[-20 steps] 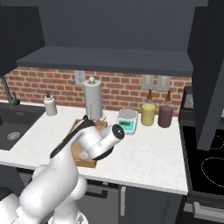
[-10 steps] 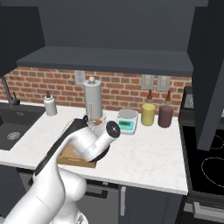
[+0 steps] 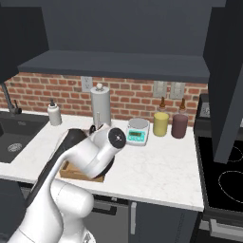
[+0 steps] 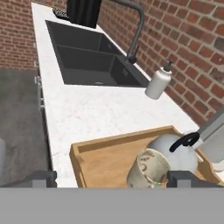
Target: Pick the kettle from the counter and place it on the tray. Then pick the mug from the cabinet and place it on the tray. Then close the cabinet doors.
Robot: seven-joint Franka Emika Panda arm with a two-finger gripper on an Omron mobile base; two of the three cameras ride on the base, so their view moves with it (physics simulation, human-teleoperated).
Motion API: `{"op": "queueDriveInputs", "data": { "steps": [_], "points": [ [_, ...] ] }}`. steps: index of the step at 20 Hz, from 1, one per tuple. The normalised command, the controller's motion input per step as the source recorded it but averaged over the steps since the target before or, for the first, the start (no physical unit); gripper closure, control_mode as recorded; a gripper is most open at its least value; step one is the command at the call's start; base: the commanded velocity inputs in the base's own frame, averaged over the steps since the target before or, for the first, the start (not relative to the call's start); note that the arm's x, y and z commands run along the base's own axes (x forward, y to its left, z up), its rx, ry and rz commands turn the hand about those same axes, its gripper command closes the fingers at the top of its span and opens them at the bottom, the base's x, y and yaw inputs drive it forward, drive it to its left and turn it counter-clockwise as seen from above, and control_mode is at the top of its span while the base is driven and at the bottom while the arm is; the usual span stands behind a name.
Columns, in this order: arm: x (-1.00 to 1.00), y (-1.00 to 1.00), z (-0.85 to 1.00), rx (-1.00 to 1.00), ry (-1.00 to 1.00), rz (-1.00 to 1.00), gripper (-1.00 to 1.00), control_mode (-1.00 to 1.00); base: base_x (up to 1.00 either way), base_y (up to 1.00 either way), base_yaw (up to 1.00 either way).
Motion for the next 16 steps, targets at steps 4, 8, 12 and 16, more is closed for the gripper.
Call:
{"op": "queueDriveInputs", "data": {
  "steps": [4,8,12,16],
  "points": [
    [-0.37,0.14,0.51,0.0,-0.11,0.14,-1.0,-1.0,0.0,0.0,0.0],
    [-0.26,0.31,0.46,0.0,-0.21,0.11,-1.0,-1.0,0.0,0.0,0.0],
    [-0.19,0.43,0.38,0.0,-0.28,0.06,-1.0,-1.0,0.0,0.0,0.0],
    [-0.2,0.46,0.27,0.0,-0.26,0.03,-1.0,-1.0,0.0,0.0,0.0]
  ]
}}
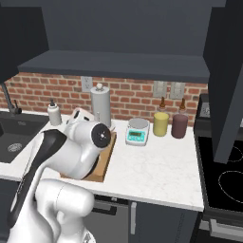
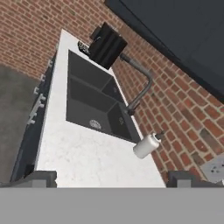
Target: Pick the kettle from the counter and place it on the tray. Then pick the mug from the cabinet and place it on the tray. Then close the cabinet doors.
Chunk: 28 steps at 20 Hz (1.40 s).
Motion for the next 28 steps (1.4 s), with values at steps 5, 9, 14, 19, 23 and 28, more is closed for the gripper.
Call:
{"op": "queueDriveInputs", "data": {
  "steps": [5,9,14,19,23,28],
  "points": [
    [-0.21,0.39,0.32,0.0,-0.11,0.05,-1.0,-1.0,0.0,0.0,0.0],
    [-0.34,0.35,0.34,0.0,-0.05,0.1,-1.0,-1.0,0.0,0.0,0.0],
    [-0.31,0.38,0.16,0.0,-0.27,0.12,-1.0,-1.0,0.0,0.0,0.0],
    [-0.36,0.36,0.17,0.0,-0.35,0.09,-1.0,-1.0,0.0,0.0,0.0],
    [-0.33,0.37,0.17,0.0,-0.33,0.01,-1.0,-1.0,0.0,0.0,0.0],
    [-0.28,0.26,0.21,-0.01,-0.18,0.01,-1.0,-1.0,0.0,0.0,0.0]
  ]
}}
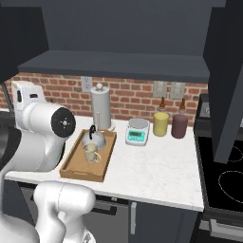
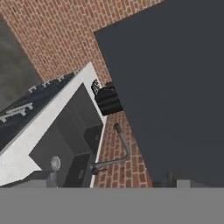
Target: Pick the kettle from the counter and place it on the tray. Then pick the mug from the cabinet and place it on the tray. Then close the cabinet doors.
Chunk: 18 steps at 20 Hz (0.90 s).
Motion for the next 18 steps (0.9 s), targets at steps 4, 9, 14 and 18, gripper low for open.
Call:
{"op": "queueDriveInputs", "data": {
  "steps": [4,9,14,18],
  "points": [
    [-0.31,0.21,0.09,-0.05,-0.07,0.0,-1.0,-1.0,0.0,0.0,0.0],
    [-0.33,0.13,0.04,-0.06,-0.07,0.0,-1.0,-1.0,0.0,0.0,0.0],
    [-0.34,0.12,0.03,-0.12,-0.16,0.0,-1.0,-1.0,0.0,0.0,0.0],
    [-0.27,0.01,0.04,-0.07,-0.12,0.02,-1.0,-1.0,0.0,0.0,0.0]
  ]
}}
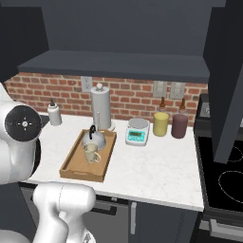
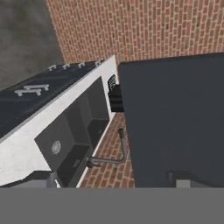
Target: Pick the kettle from the counter and place it on the tray. Then pick the mug from the cabinet and place it on the tray. Then close the cabinet doors.
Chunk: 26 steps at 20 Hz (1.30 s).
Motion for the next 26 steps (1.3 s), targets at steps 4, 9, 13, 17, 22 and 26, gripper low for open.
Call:
{"op": "queueDriveInputs", "data": {
  "steps": [4,9,13,17,22,26],
  "points": [
    [-0.22,0.07,0.01,-0.03,0.0,0.05,-1.0,-1.0,0.0,0.0,0.0],
    [-0.3,0.15,0.14,-0.07,-0.07,0.02,-1.0,-1.0,0.0,0.0,0.0],
    [-0.34,0.08,0.16,-0.01,-0.09,0.0,-1.0,-1.0,0.0,0.0,0.0],
    [-0.22,0.14,0.08,0.0,0.0,0.0,-1.0,-1.0,0.0,0.0,0.0],
    [-0.08,0.12,0.06,0.0,0.09,0.0,-1.0,-1.0,0.0,0.0,0.0],
    [-0.16,0.24,0.02,0.0,0.15,0.0,-1.0,-1.0,0.0,0.0,0.0]
  ]
}}
